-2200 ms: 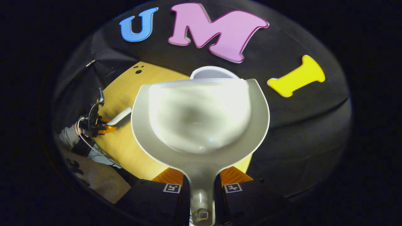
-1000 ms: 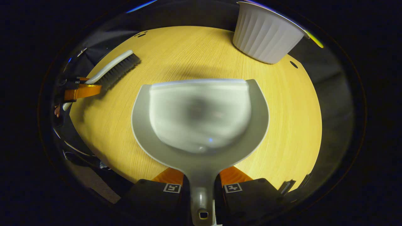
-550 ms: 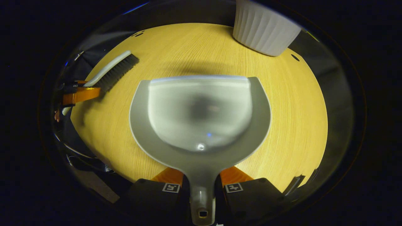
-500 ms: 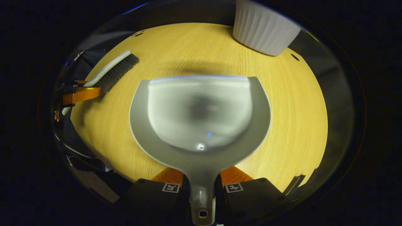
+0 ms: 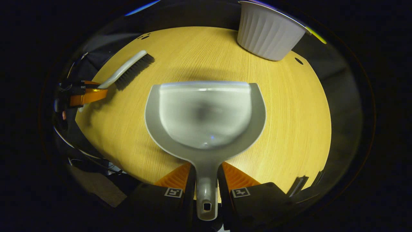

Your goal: Pick up the small broom and dustpan from the desktop, sweep the trash into the dustpan with the broom, and then empty the trash into the garbage bin.

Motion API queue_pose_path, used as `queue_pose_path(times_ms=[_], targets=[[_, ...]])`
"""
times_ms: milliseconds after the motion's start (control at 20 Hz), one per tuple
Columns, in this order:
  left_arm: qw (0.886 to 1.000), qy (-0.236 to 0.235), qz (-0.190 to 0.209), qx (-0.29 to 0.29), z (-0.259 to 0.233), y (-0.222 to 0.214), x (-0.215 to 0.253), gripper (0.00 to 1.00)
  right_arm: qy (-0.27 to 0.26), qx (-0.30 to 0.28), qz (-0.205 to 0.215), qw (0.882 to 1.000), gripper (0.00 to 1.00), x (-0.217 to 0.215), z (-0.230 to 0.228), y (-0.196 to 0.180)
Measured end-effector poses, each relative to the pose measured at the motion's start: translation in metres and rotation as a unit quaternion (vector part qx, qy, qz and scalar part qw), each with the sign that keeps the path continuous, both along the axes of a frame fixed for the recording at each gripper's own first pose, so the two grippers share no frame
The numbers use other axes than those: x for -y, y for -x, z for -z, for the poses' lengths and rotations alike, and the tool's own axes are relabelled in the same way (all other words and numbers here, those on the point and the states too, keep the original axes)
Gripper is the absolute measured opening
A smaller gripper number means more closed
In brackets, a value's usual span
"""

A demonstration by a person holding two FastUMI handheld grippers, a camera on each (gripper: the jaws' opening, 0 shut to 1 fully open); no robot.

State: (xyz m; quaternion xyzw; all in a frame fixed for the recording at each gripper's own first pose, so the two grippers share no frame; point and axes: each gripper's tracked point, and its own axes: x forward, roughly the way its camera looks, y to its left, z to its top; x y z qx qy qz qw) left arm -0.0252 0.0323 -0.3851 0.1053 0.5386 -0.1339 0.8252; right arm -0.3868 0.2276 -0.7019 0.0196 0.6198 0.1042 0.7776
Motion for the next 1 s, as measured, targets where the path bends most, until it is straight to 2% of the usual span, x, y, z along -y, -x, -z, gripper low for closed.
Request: queue_pose_path(times_ms=[50, 200, 250, 500, 600, 750, 1000], targets=[[1.000, 0.000, 0.002, 0.006, -0.005, 0.000, 0.000, 0.36, -0.003, 0.010, 0.003, 1.000, 0.40, 0.001, -0.009, -0.002], [1.000, 0.002, 0.010, 0.029, -0.029, 0.003, -0.003, 0.51, -0.008, 0.042, 0.005, 0.999, 0.42, 0.007, -0.039, -0.008], [0.999, 0.004, 0.012, 0.039, -0.039, 0.002, -0.002, 0.45, -0.009, 0.055, 0.007, 0.998, 0.43, 0.010, -0.051, -0.012], [0.990, 0.051, 0.022, 0.129, -0.110, -0.014, 0.021, 0.45, -0.026, 0.156, 0.034, 0.987, 0.43, 0.021, -0.112, -0.045], [0.979, 0.081, 0.026, 0.183, -0.147, -0.029, 0.036, 0.45, -0.030, 0.206, 0.050, 0.977, 0.43, 0.030, -0.142, -0.062], [0.954, 0.122, 0.026, 0.272, -0.204, -0.055, 0.058, 0.45, -0.037, 0.276, 0.079, 0.957, 0.42, 0.044, -0.189, -0.085], [0.908, 0.191, 0.014, 0.374, -0.285, -0.074, 0.088, 0.45, -0.007, 0.394, 0.100, 0.914, 0.42, 0.072, -0.267, -0.123]])
